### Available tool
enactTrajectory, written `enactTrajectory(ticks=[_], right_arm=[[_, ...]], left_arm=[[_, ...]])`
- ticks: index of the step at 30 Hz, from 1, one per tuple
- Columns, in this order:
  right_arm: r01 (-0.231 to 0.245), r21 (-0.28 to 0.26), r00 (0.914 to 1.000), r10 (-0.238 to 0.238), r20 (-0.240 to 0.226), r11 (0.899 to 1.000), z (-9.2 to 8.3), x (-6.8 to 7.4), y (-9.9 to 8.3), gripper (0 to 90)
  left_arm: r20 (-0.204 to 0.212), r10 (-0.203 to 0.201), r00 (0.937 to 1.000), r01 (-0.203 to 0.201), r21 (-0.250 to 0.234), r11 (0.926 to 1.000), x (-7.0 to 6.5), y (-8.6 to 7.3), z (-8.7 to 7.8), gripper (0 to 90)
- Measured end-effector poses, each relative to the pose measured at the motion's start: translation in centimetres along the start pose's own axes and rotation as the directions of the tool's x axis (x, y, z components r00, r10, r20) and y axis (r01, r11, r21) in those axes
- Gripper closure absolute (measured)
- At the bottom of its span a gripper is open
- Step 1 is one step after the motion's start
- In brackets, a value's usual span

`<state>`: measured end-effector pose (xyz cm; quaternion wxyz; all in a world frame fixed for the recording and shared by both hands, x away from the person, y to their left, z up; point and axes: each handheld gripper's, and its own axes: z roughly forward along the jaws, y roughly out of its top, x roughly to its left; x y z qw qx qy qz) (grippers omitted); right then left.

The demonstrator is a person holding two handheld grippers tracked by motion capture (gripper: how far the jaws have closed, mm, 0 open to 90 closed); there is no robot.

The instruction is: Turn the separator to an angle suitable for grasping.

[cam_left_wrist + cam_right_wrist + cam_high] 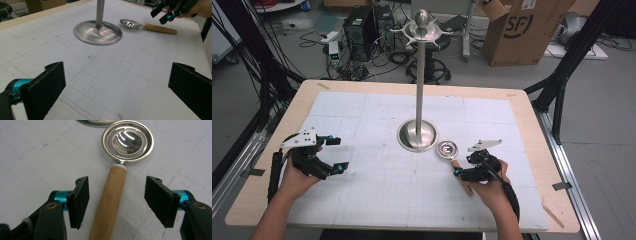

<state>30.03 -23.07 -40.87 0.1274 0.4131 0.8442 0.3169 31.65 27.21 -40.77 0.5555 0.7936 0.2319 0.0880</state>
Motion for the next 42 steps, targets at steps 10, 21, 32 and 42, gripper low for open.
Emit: enactTrajectory(ticks=[10, 21, 32, 42], right_arm=[[0.015, 0.087, 0.9996, -0.017, 0.022, 0.996, 1.9, 0.5, 0.1, 44.1], [0.009, 0.129, 0.9990, -0.015, 0.042, 0.992, 2.6, 0.9, 0.0, 51.3], [0.011, 0.158, 0.9976, -0.022, 0.066, 0.987, 2.3, 1.0, 0.2, 61.2], [-0.008, 0.149, 0.9978, -0.002, 0.067, 0.989, 2.3, 0.9, 0.0, 60.4]], left_arm=[[0.001, 0.000, 1.0000, 0.000, 0.003, 1.0000, 0.0, 0.0, 0.0, 1.8], [-0.004, 0.000, 1.0000, 0.000, 0.004, 1.0000, 0.0, 0.0, 0.0, 1.8], [-0.009, 0.005, 1.0000, -0.005, 0.001, 1.0000, 0.0, 0.0, 0.0, 1.8], [-0.006, 0.008, 1.0000, -0.008, 0.004, 1.0000, 0.0, 0.0, 0.0, 1.8]])
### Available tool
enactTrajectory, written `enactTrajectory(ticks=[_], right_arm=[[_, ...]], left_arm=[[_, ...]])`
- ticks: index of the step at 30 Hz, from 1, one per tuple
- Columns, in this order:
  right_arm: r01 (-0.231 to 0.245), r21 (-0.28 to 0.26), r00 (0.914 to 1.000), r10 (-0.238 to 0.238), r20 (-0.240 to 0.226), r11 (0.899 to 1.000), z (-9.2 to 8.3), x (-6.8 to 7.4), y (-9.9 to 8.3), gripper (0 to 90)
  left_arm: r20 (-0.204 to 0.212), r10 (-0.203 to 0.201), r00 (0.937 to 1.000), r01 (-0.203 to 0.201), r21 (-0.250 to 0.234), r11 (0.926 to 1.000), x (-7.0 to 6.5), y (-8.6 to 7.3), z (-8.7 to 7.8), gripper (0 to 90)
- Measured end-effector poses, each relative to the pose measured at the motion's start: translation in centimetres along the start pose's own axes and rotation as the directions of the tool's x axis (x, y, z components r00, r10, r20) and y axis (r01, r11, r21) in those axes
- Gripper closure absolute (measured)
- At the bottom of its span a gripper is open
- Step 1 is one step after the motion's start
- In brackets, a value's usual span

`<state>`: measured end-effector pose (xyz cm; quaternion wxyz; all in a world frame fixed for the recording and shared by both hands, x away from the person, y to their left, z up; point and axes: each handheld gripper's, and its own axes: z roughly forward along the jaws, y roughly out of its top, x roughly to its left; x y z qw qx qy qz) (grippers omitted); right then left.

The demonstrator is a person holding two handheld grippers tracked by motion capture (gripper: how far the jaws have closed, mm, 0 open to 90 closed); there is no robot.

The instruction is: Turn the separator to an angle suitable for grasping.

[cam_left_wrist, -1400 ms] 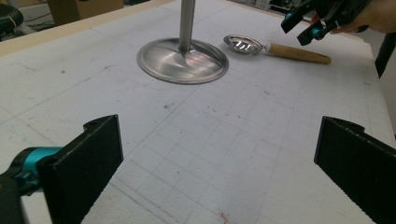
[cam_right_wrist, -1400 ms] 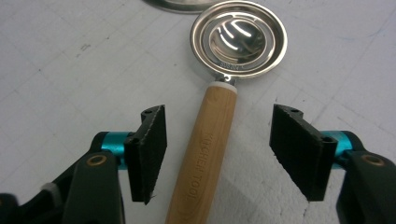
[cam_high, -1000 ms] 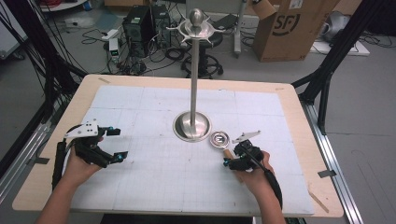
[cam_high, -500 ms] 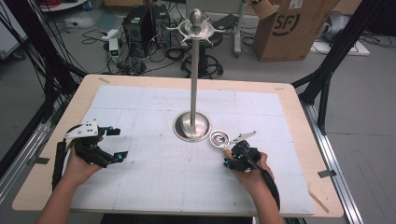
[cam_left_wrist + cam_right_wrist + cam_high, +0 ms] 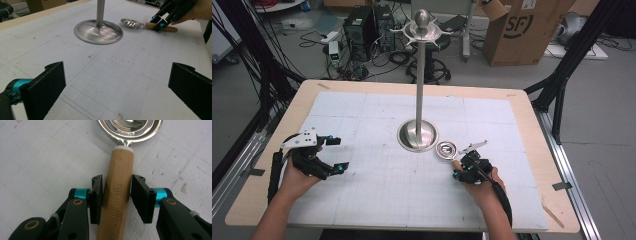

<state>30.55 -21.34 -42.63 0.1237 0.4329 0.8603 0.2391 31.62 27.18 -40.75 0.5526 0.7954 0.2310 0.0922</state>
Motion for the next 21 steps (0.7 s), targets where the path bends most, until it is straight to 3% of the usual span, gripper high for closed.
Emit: enactTrajectory(ticks=[13, 16, 21], right_arm=[[-0.014, 0.025, 0.9995, 0.013, 0.028, 1.000, 0.08, 0.39, 0.28, 60.0], [-0.005, 0.032, 0.9998, 0.005, 0.017, 0.999, 0.03, 0.45, 0.38, 67.2], [0.022, 0.036, 0.9996, -0.023, 0.016, 0.999, 0.02, 0.54, 0.47, 67.5]], left_arm=[[0.000, -0.001, 1.0000, 0.001, 0.015, 0.9999, -0.10, -0.06, 0.27, 1.7], [0.001, 0.002, 1.0000, -0.002, 0.009, 1.0000, -0.10, -0.01, 0.15, 1.8], [0.000, 0.001, 1.0000, -0.001, 0.005, 1.0000, -0.06, -0.01, 0.05, 1.7]])
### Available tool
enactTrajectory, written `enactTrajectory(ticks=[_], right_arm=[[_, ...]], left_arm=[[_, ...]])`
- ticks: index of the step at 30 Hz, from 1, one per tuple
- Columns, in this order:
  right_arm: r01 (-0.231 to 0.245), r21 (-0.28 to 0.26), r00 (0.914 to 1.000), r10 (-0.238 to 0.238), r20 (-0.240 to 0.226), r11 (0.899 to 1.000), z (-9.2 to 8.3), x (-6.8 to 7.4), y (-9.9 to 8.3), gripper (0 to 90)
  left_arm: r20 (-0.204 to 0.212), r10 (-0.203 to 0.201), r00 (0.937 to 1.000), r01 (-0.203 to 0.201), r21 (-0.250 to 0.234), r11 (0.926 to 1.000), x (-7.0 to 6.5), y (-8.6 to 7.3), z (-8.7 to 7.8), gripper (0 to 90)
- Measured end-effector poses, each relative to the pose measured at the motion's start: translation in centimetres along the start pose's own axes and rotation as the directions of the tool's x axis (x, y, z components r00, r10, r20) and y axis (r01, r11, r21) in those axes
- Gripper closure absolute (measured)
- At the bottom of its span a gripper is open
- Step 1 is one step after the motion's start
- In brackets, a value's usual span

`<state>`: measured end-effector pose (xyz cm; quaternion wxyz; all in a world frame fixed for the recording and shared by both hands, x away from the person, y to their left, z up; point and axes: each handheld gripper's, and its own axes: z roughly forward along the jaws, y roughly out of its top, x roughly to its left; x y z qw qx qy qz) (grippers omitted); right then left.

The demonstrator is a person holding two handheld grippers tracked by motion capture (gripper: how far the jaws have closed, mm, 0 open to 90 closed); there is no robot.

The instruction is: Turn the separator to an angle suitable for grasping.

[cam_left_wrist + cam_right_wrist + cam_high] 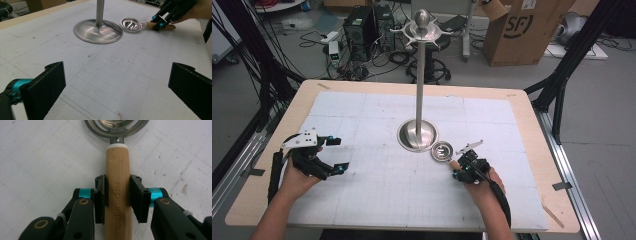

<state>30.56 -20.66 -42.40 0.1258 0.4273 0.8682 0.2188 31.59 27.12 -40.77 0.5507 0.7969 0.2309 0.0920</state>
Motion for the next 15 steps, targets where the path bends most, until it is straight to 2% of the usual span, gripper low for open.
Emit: enactTrajectory(ticks=[15], right_arm=[[0.034, -0.036, 0.9975, -0.036, -0.060, 0.999, -0.34, -0.55, -0.25, 67.7]], left_arm=[[0.000, -0.004, 1.0000, 0.004, 0.001, 1.0000, 0.07, -0.04, 0.02, 1.8]])
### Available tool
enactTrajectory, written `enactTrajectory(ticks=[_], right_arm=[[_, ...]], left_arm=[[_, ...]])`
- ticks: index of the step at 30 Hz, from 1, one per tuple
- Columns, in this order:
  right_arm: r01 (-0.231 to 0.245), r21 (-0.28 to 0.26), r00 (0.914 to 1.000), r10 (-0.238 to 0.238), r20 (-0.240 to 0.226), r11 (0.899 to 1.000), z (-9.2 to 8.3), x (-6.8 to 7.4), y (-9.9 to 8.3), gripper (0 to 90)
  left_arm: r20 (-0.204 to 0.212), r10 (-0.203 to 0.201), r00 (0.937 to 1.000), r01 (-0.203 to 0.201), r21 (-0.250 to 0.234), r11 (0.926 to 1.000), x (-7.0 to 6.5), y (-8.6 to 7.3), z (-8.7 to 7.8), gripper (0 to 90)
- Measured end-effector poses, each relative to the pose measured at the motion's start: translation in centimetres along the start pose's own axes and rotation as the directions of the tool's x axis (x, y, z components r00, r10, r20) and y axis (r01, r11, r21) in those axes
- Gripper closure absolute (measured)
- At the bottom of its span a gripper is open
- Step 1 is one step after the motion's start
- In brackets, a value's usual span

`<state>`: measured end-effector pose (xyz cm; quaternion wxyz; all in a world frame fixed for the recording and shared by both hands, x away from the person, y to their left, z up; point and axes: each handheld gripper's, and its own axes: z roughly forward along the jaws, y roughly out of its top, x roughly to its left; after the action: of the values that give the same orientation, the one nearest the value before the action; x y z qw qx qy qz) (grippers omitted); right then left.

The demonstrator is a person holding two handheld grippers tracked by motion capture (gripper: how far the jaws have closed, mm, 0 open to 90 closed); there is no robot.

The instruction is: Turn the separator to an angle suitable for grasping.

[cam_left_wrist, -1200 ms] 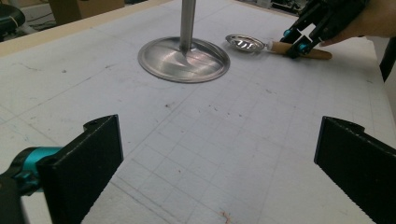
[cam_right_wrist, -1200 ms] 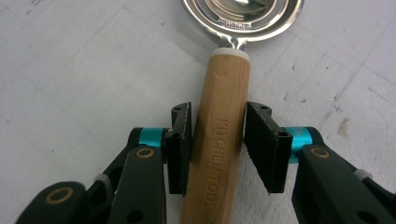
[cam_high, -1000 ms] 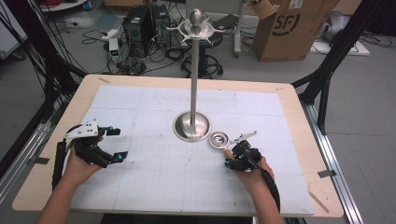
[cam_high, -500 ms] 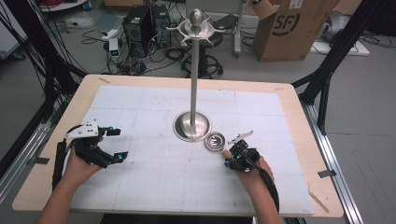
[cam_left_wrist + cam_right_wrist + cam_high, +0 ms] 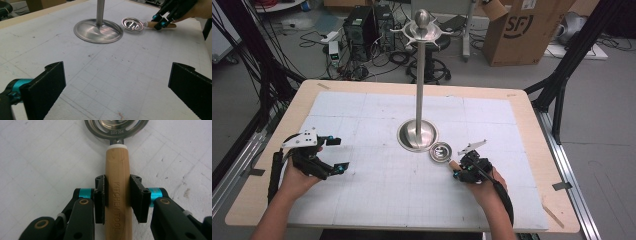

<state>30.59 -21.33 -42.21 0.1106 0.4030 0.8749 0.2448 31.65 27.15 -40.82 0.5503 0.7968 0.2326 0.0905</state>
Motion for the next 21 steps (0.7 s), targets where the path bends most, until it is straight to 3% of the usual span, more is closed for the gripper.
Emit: enactTrajectory(ticks=[6, 13, 14, 21], right_arm=[[0.013, -0.009, 0.9995, -0.013, -0.030, 1.000, 0.0, 0.6, 0.3, 67.7], [0.079, -0.016, 0.9931, -0.080, -0.086, 0.997, 0.4, 1.9, 1.0, 67.7], [0.108, -0.021, 0.9876, -0.110, -0.112, 0.994, 0.6, 2.3, 1.2, 67.6], [0.149, -0.039, 0.9751, -0.153, -0.160, 0.988, 1.3, 3.4, 2.5, 67.6]], left_arm=[[0.001, 0.001, 1.0000, -0.001, 0.000, 1.0000, 0.0, 0.0, 0.0, 1.8], [0.002, -0.001, 1.0000, 0.001, -0.002, 1.0000, 0.0, 0.0, 0.0, 1.8], [0.002, 0.002, 1.0000, -0.002, 0.001, 1.0000, 0.0, 0.0, 0.0, 1.7], [0.004, 0.003, 1.0000, -0.003, 0.011, 0.9999, -0.1, 0.0, 0.1, 1.8]])
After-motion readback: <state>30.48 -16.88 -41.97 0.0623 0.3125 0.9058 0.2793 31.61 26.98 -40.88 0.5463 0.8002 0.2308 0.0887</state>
